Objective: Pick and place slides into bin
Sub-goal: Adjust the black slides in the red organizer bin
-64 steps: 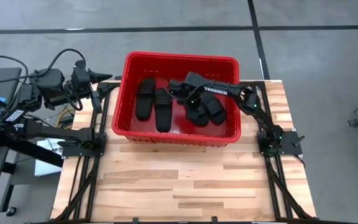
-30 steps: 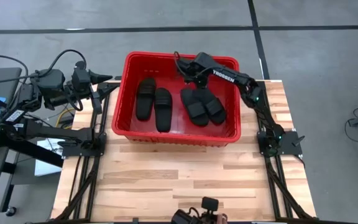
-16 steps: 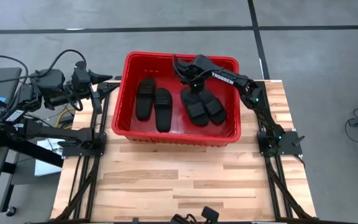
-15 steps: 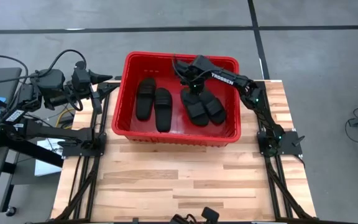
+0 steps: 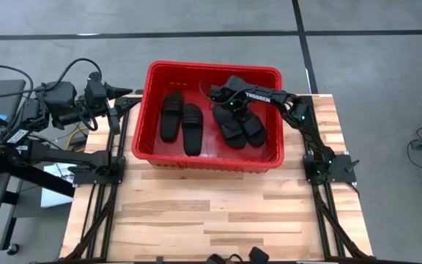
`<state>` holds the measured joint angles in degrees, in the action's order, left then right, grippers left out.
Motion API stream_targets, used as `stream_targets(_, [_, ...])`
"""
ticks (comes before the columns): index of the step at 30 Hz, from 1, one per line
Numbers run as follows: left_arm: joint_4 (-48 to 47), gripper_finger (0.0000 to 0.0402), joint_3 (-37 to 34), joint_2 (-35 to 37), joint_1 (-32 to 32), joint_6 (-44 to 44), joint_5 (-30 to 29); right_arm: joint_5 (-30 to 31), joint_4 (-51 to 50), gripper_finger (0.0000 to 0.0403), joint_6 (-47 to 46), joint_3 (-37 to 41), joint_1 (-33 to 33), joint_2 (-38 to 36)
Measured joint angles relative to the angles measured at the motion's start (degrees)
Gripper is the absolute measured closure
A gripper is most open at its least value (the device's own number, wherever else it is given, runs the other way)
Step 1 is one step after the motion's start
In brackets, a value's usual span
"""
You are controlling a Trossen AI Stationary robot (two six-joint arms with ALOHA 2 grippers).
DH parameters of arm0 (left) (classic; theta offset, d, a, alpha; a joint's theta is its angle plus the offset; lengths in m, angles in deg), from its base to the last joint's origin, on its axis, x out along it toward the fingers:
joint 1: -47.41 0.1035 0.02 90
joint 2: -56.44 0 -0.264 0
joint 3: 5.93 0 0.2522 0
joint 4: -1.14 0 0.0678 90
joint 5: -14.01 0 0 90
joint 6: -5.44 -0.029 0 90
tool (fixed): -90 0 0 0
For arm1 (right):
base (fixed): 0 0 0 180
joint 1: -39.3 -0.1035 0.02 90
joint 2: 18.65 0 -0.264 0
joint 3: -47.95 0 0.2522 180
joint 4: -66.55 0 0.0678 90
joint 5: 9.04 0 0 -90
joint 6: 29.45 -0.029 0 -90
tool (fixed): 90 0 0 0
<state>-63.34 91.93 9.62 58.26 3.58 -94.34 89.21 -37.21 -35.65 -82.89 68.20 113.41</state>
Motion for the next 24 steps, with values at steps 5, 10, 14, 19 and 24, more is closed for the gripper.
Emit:
stream_targets(5, [-0.01,0.0214,0.0,0.0,0.01,-0.31,0.0,-2.07,0.02,0.0403,1.76,0.8,-0.34,-0.01])
stream_targets(10, [-0.97,0.0214,0.0,0.02,0.01,-0.31,-0.02,-6.65,0.02,0.0403,2.23,0.8,-1.9,-0.01])
stream_targets(14, [-1.27,0.0214,0.0,0.02,0.01,-0.31,-0.01,-9.83,0.0,0.0403,2.25,0.8,-2.69,-0.01])
stream_targets(19, [-1.27,0.0214,0.0,0.0,0.0,-0.31,-0.02,-10.61,-0.07,0.0403,2.2,0.29,-2.99,0.01])
stream_targets(24, [-1.29,0.0214,0.0,0.0,-0.01,-0.31,-0.01,-8.33,-0.07,0.0403,2.18,-4.26,-2.41,0.01])
